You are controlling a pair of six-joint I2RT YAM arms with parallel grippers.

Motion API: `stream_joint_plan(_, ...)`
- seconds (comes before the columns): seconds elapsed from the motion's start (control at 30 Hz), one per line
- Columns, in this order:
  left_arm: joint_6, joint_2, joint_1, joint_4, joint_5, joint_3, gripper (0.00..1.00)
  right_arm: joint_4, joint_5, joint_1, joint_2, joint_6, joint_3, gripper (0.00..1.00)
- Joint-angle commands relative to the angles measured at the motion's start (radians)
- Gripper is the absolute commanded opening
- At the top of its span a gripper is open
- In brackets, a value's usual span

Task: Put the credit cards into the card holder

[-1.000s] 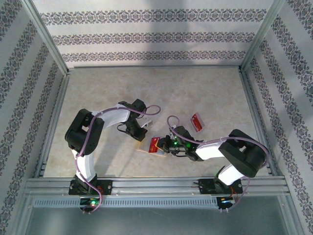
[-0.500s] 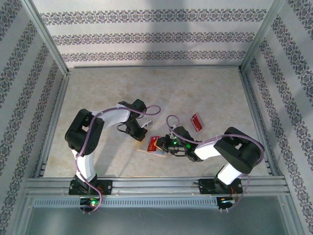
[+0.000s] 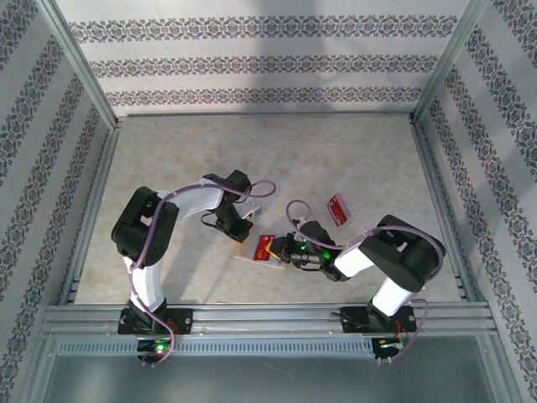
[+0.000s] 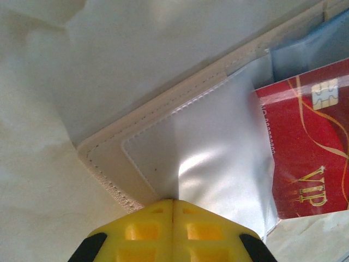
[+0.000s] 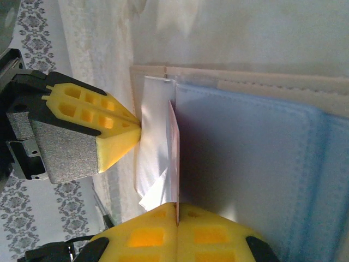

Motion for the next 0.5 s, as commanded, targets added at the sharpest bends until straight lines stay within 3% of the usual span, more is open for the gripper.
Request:
stream_joint_plan(0.0,0.016,0.02,-0.009,-0.01,-0.047,-0.012,0.0,0.095,-0.001,-0.002,0.035,0.006,-0.003,0.0)
stream_joint_plan(0.47,0.016,0.019,-0.01,-0.009,-0.049,-0.012,0.0,0.234,-0.007,0.006,0.109,0.046,-0.001,0.0)
